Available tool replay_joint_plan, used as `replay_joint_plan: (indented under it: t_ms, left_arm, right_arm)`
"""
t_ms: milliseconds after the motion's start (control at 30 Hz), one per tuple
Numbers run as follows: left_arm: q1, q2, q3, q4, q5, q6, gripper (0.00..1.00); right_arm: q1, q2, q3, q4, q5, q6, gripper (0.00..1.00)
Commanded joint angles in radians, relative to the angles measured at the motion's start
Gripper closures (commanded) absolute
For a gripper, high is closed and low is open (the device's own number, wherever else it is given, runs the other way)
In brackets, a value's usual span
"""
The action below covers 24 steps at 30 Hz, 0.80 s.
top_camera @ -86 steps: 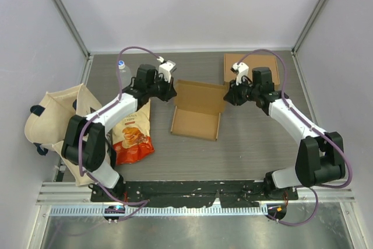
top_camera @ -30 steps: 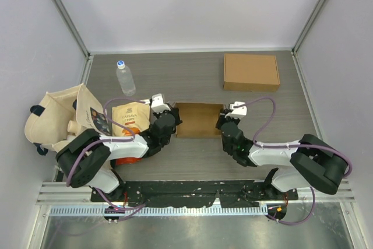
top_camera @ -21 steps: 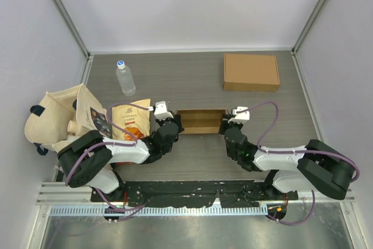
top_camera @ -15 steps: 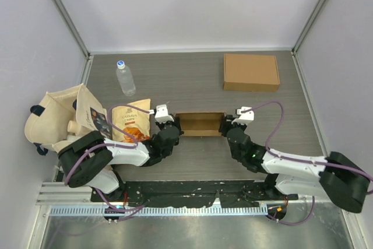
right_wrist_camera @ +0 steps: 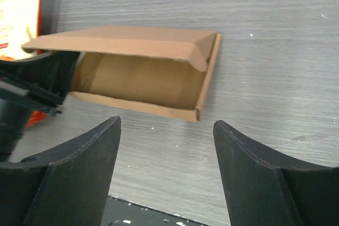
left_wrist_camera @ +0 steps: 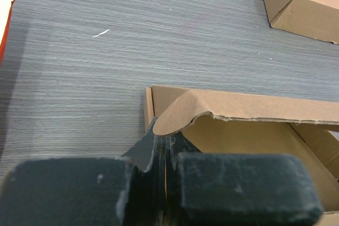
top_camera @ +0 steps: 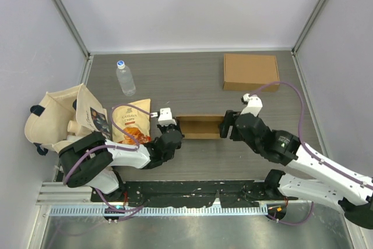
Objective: Fold the paper box
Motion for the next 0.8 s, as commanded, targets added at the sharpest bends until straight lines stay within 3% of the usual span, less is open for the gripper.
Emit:
replay_joint_plan:
  t_ms: [0, 67, 100, 200, 233, 300, 600, 767]
  left_arm:
    - [-0.017, 0.000, 0.022, -0.029, -0.069, 0.036, 1.00]
    - [-0.020, -0.010, 0.033, -0.052, -0.079, 0.037, 1.00]
    - [-0.021, -0.010, 0.033, -0.055, -0.083, 0.036, 1.00]
    - [-0.027, -0.007, 0.036, -0.052, -0.103, 0.027, 1.00]
    - [-0.029, -0.007, 0.039, -0.050, -0.103, 0.027, 1.00]
    - [-0.035, -0.003, 0.042, -0.052, -0.105, 0.027, 1.00]
    - [-0.061, -0.007, 0.050, -0.057, -0.123, 0.039, 1.00]
    - [-0.070, -0.004, 0.051, -0.047, -0.131, 0.048, 1.00]
  right_arm:
    - [0.000, 0.085, 0.282, -0.169, -0.093, 0.074, 0.18]
    - [-0.003, 0.116, 0.310, -0.134, -0.151, 0.256, 0.08]
    - [-0.003, 0.124, 0.296, -0.109, -0.161, 0.341, 0.08]
    - [-0.003, 0.101, 0.156, 0.118, -0.167, 0.608, 0.14]
    - [-0.002, 0.088, 0.114, 0.238, -0.155, 0.666, 0.20]
    - [-0.003, 0.070, 0.024, 0.322, -0.104, 0.839, 0.24]
    - [-0.017, 0.202, -0.040, 0.457, 0.022, 1.045, 0.26]
    - [-0.043, 0.278, -0.066, 0.535, -0.007, 1.107, 0.39]
